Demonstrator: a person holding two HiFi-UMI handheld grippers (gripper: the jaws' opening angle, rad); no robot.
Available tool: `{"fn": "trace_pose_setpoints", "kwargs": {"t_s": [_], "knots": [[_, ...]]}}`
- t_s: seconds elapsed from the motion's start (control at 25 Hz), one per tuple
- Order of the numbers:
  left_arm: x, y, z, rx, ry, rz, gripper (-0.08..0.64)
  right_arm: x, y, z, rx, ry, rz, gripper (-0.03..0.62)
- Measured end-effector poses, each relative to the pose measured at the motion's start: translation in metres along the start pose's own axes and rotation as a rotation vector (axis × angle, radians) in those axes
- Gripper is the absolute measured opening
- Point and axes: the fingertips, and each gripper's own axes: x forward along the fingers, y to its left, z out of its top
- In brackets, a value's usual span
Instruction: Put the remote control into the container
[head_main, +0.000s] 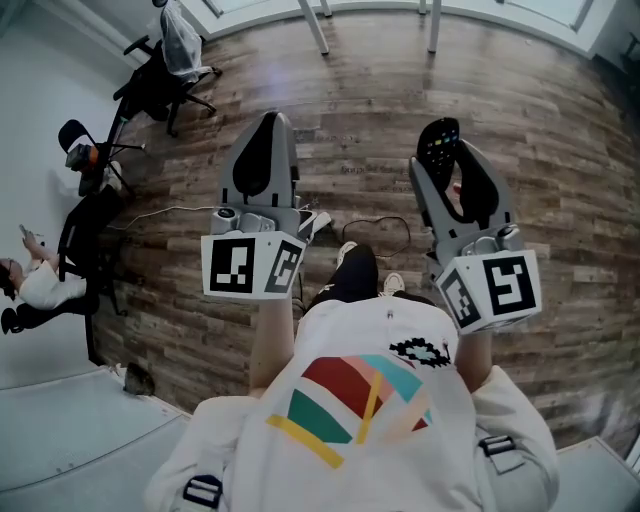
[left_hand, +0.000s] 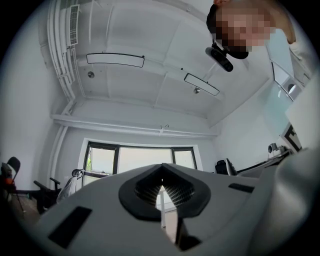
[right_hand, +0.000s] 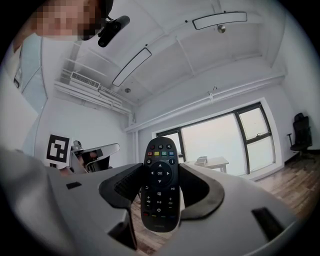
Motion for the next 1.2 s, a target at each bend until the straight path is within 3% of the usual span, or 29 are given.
{"fn": "trace_pose_setpoints", "kwargs": {"t_s": [0.24,0.4,0.52,0.68,0.92,1.08,1.2], "knots": [[0.006,0.007,0.02,0.0,-0.075,-0.014,0.006,-0.006,0.003,0.008,-0.039,-0.051,-0.009,0.233],[0.027,0.01,0.011,-0.009,-0.097,-0.028,0.006,0.003,-0.018,0.002,-0.058,-0.047,-0.067,0.233],[0.046,0.024,0.007,-0.01,-0.097,-0.032,0.006,0.018,-0.017,0.008,-0.081,-0.044,-0.057,0.232],[0.091,0.039,-0.009,0.008,-0.111,-0.078,0.006,0.06,-0.032,0.026,-0.103,-0.089,-0.104,0.233],[0.149,0.057,-0.029,0.017,-0.133,-0.093,0.006,0.116,-0.046,0.02,-0.22,-0.089,-0.09,0.233],[0.194,0.098,-0.045,0.009,-0.142,-0.086,0.006,0.183,-0.052,0.015,-0.214,-0.075,-0.054,0.233],[0.213,0.123,-0.062,-0.018,-0.131,-0.076,0.006,0.221,-0.054,0.004,-0.154,-0.033,-0.025,0.233]]}}
